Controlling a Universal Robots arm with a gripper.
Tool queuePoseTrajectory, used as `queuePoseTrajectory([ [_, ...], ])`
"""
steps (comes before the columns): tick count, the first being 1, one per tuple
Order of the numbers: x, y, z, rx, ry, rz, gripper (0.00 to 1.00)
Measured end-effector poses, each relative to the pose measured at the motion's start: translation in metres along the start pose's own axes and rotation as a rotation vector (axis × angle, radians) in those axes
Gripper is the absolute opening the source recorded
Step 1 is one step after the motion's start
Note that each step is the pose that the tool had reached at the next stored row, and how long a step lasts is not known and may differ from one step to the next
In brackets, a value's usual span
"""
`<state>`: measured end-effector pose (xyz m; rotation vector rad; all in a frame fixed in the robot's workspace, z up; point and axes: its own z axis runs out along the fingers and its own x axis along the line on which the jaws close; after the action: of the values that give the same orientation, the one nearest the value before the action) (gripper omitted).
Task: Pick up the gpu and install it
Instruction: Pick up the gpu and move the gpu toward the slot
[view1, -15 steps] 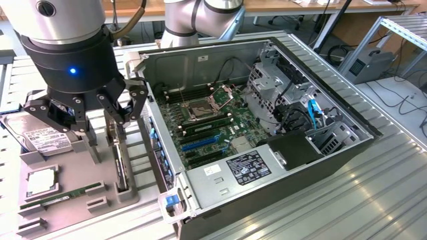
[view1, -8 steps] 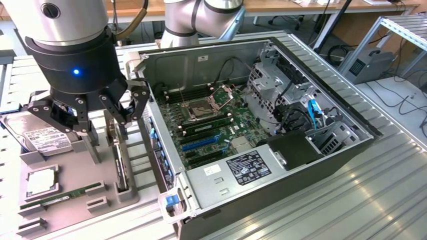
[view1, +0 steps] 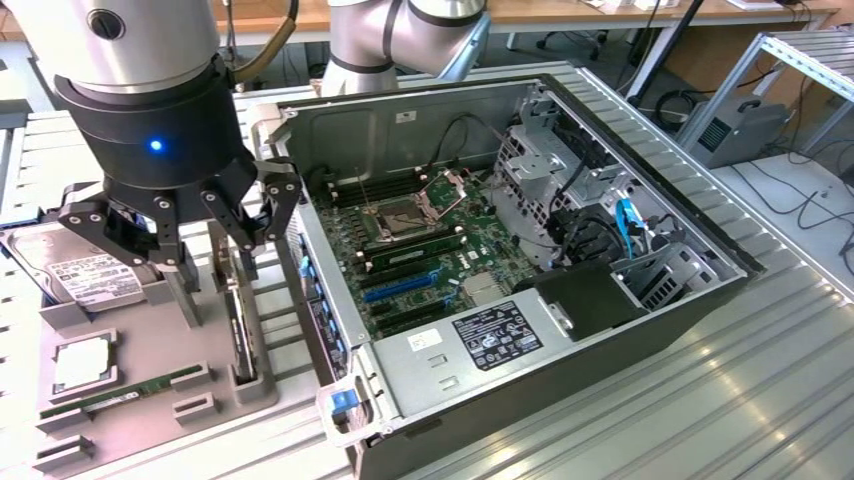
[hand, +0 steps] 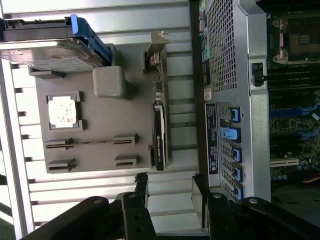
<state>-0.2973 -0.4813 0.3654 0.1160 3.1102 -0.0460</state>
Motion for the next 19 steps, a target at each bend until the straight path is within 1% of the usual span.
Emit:
queuePoseTrajectory([
  [19,-0.0017,0.0003,0.0046,0.0001,0.0001,0.000,0.48],
])
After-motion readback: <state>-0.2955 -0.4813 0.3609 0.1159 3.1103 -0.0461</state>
